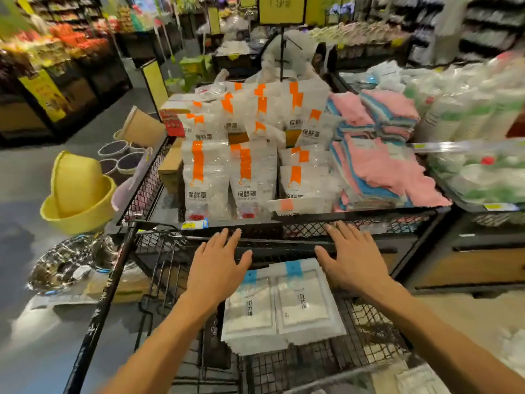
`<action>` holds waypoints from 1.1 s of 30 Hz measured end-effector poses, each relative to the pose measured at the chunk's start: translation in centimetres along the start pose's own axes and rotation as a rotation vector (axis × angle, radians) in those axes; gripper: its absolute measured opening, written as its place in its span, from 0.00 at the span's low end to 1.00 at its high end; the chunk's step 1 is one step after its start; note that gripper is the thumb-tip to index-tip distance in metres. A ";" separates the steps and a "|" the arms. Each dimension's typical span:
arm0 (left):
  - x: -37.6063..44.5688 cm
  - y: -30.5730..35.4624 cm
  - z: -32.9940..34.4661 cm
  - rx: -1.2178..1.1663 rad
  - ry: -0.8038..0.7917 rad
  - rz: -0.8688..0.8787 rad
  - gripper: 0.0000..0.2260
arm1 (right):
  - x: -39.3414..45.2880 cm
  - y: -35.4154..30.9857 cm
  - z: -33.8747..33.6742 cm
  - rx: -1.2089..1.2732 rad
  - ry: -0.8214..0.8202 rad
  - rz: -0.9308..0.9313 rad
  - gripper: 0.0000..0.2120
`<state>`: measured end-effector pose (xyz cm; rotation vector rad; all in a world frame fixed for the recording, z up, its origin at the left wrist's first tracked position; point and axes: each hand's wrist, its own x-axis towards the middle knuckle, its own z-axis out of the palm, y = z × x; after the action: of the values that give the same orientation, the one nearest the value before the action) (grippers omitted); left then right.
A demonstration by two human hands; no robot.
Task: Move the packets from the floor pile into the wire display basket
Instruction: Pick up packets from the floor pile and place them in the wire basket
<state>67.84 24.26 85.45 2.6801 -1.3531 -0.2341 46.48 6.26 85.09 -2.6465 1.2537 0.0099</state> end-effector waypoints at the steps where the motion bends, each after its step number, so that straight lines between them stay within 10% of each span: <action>1: -0.3 0.1 -0.5 -0.005 -0.001 0.037 0.30 | -1.3 -0.1 -0.4 0.007 0.026 0.027 0.33; 33: -15.2 41.7 10.9 -0.049 -0.135 0.985 0.31 | -45.9 28.7 -1.1 0.165 0.308 1.075 0.36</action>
<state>24.03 11.47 83.73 1.6754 -2.4320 -0.3143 -4.87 23.50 85.17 -1.5833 2.4678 -0.3186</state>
